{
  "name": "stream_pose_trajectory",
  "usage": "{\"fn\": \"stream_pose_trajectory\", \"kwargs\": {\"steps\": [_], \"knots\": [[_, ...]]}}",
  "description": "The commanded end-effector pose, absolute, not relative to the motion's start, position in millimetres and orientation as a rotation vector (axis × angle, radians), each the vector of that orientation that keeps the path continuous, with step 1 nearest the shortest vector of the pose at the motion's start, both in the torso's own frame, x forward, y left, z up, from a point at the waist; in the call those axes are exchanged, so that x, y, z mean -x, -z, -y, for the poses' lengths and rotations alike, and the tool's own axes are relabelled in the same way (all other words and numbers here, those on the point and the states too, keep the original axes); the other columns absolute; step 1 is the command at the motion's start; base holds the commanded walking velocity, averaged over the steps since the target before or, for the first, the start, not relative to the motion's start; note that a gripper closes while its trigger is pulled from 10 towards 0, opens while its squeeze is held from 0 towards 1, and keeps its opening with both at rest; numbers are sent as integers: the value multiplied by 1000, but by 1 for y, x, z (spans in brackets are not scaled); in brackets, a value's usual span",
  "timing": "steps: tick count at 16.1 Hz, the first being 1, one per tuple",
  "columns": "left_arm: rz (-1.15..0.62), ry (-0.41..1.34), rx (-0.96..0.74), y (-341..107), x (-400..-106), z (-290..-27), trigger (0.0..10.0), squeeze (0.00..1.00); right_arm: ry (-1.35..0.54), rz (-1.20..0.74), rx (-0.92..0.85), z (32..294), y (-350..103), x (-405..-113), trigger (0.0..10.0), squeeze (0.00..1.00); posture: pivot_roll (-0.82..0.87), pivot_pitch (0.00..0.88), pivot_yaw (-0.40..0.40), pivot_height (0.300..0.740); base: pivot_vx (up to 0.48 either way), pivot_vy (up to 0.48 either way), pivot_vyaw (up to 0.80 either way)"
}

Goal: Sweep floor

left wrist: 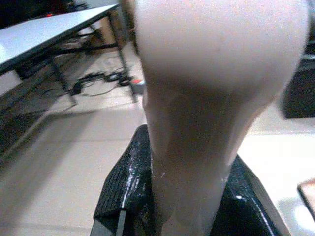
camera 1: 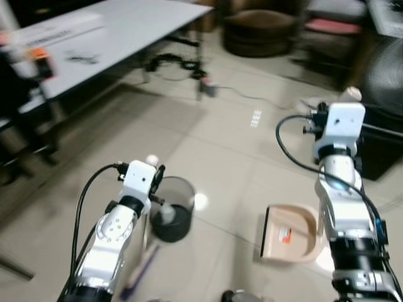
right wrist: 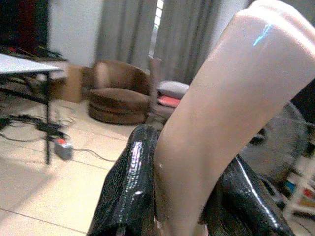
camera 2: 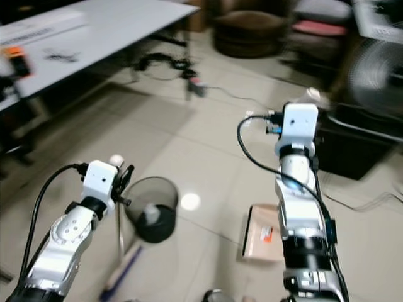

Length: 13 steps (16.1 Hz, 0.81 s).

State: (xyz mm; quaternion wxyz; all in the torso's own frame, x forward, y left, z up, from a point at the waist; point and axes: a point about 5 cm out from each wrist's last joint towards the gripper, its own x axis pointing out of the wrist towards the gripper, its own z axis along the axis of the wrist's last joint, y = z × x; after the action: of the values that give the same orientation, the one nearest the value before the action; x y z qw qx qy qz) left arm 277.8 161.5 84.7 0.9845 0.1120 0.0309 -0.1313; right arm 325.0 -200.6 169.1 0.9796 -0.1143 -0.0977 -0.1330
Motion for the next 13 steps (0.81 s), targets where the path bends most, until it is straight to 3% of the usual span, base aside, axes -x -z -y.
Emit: {"fn": "stream_pose_trajectory", "kwargs": {"steps": [1,8,13], "knots": [[-2,262,-227,-99,-283,-161,10000,0,274,245,233,198,-180,-324,10000,0,-73,0,14,740,0,0,-800],[2,269,-231,-99,-285,-158,10000,0,256,132,83,191,-164,-319,10000,0,-77,0,15,740,0,0,-800],[10,271,-247,-100,-286,-157,10000,0,263,123,82,193,-163,-317,10000,0,-77,0,16,740,0,0,-800]]}}
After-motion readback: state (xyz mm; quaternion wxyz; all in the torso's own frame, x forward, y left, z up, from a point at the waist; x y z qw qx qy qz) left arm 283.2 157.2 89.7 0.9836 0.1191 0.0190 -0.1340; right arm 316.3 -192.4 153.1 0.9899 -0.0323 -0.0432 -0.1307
